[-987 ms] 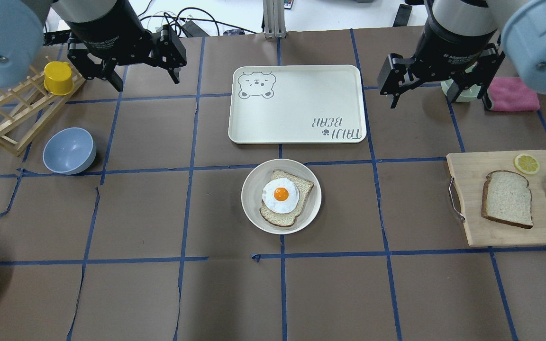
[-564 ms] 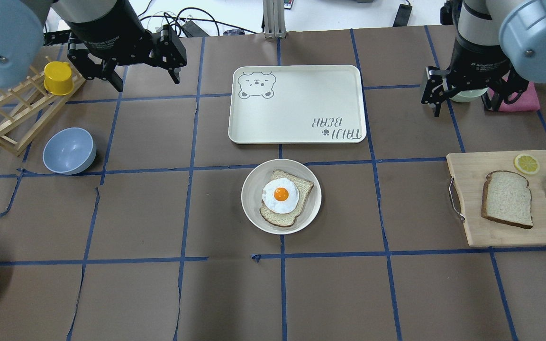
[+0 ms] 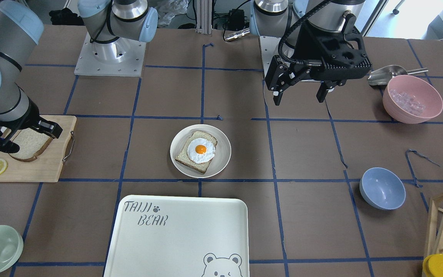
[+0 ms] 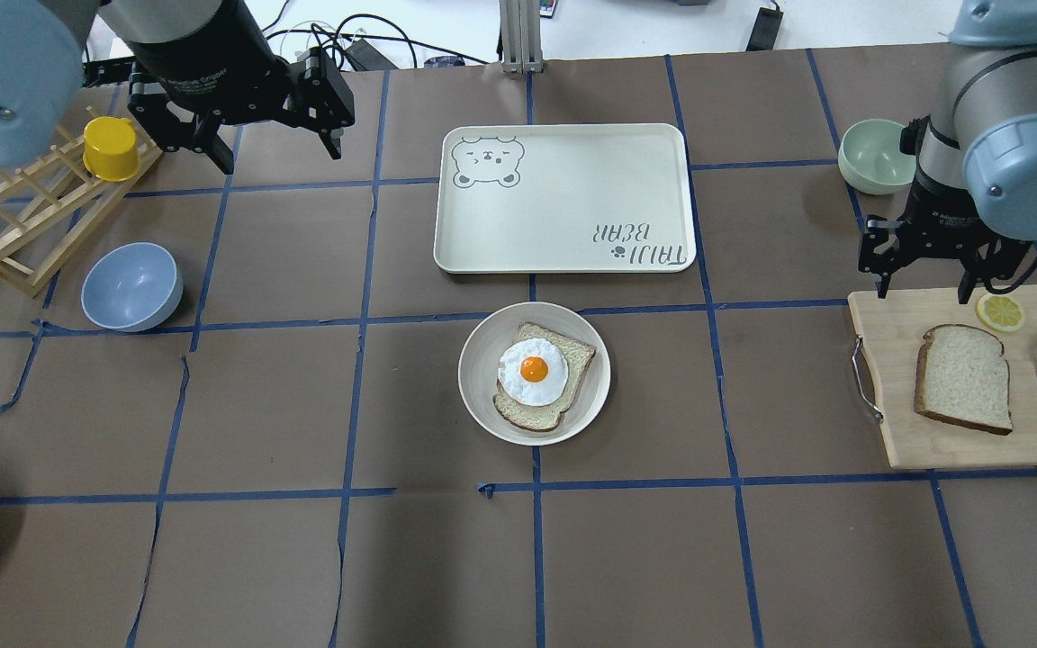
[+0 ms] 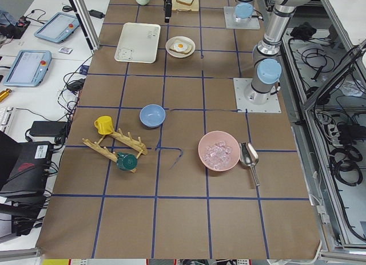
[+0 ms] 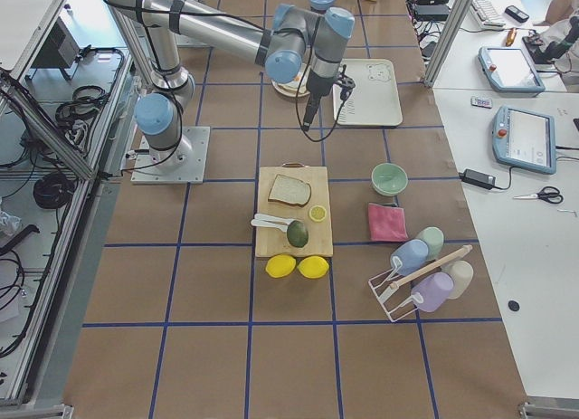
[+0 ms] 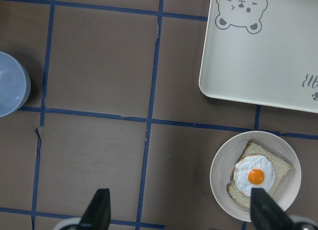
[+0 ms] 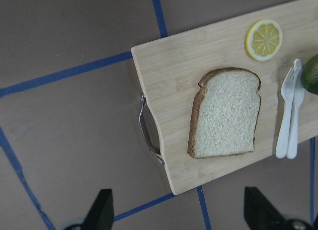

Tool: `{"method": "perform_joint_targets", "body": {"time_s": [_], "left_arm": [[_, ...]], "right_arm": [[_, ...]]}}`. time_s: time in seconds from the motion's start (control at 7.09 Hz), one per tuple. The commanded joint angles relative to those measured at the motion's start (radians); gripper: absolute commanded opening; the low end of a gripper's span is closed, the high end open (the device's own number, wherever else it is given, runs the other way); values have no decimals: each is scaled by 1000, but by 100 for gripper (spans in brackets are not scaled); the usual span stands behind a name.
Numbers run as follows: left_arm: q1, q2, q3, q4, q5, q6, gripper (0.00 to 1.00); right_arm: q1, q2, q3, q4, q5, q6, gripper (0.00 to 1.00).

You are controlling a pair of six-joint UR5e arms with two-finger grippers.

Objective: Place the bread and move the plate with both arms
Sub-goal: 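Move the right gripper over the bread slice on the cutting board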

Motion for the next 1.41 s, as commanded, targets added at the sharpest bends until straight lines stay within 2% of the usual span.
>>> {"method": "perform_joint_targets", "body": {"time_s": [0.0, 0.71, 0.85, 0.99, 1.27], "left_arm": [[0, 0, 0, 0, 0, 0, 100], [0, 2, 0, 0, 0, 0, 100], [-2, 3, -2, 0, 2, 0, 100], [0, 3, -2, 0, 0, 0, 100], [-2, 6, -2, -8, 2, 0, 100]], "right_arm": [[-81, 120, 22, -56, 6, -4, 58], [-121, 185, 25, -127, -13, -3, 58], [-129, 215, 28, -174, -14, -6, 58], [-129, 234, 26, -182, -16, -1, 53], [-129, 234, 26, -180, -16, 23, 50]]}}
